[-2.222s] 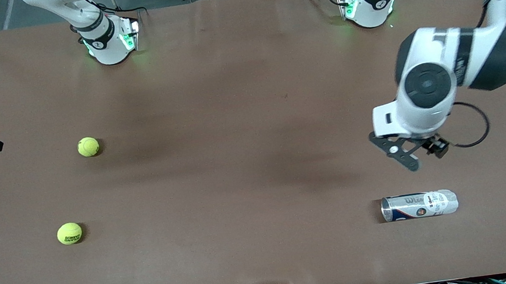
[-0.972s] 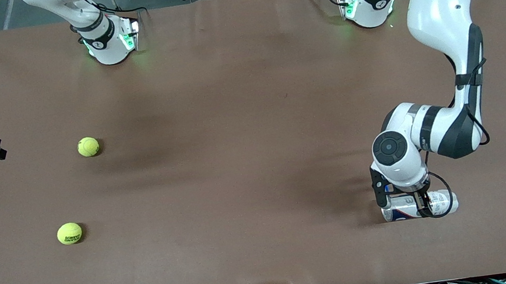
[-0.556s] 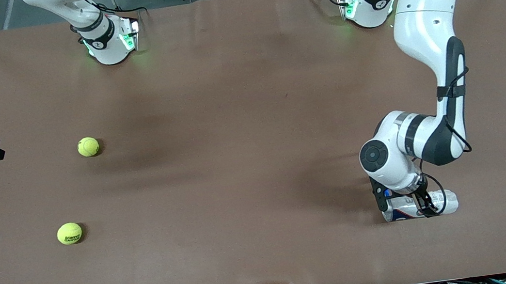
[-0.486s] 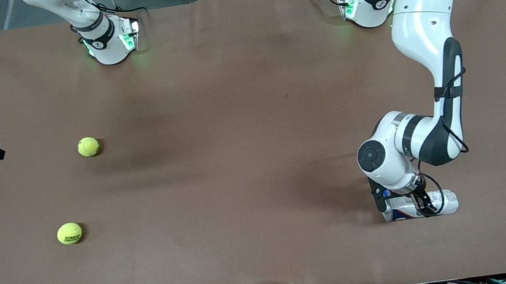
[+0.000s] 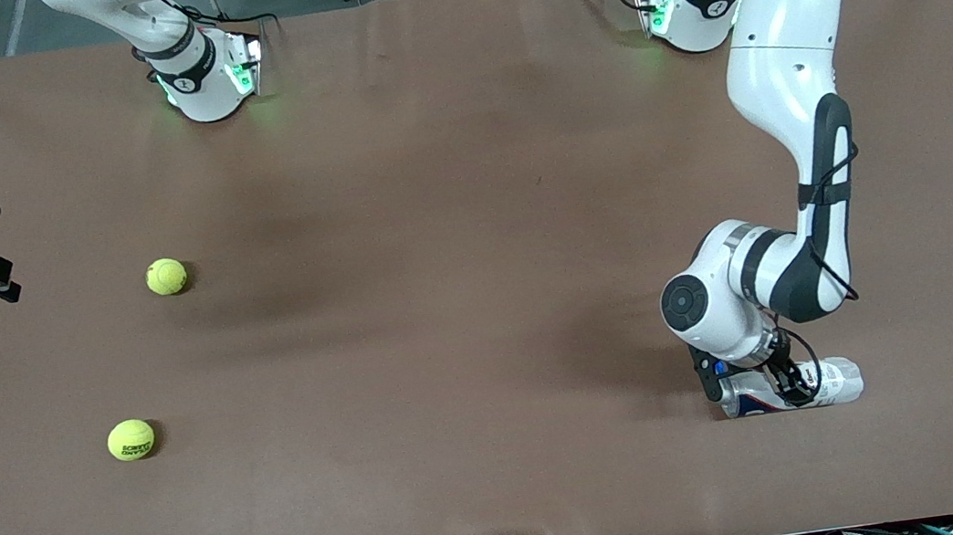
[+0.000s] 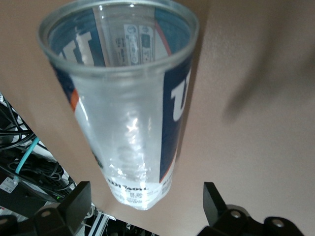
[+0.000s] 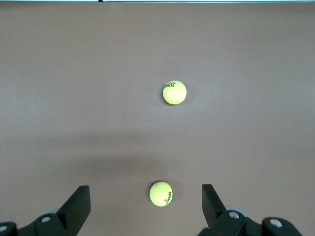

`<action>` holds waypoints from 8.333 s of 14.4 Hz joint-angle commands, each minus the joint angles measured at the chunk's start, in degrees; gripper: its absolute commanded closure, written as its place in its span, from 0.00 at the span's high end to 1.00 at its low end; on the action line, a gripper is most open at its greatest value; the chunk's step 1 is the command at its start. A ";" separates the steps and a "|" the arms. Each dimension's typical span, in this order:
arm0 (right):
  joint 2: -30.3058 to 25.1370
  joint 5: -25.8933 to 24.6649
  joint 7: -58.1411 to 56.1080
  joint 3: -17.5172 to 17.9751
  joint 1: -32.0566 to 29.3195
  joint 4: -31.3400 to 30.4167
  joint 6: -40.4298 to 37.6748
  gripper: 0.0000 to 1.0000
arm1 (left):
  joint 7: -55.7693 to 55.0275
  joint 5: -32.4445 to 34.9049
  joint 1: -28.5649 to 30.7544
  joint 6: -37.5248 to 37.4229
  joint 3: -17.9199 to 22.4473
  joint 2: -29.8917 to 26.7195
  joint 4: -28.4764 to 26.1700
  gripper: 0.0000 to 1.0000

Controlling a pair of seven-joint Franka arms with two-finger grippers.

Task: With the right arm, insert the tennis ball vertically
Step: 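Stand the can upright with the left gripper while the right gripper grasps a ball, then carry the upright can toward the middle with the left gripper, then move the held ball over the can opening with the right gripper, then open the right gripper to drop the ball into the can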

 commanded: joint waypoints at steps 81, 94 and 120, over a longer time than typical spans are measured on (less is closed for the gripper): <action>24.17 45.89 20.21 0.49 24.96 9.91 7.85 0.18 | 4.21 -53.32 14.77 71.65 -50.67 -2.28 -31.92 0.64; 27.86 45.98 20.93 0.58 28.57 9.47 8.04 0.19 | 4.74 -53.32 13.71 71.65 -50.41 -1.05 -31.84 0.67; 29.44 25.46 13.76 -1.00 15.06 8.85 7.77 1.00 | 4.74 -53.14 14.50 71.65 -50.41 -0.96 -31.57 0.76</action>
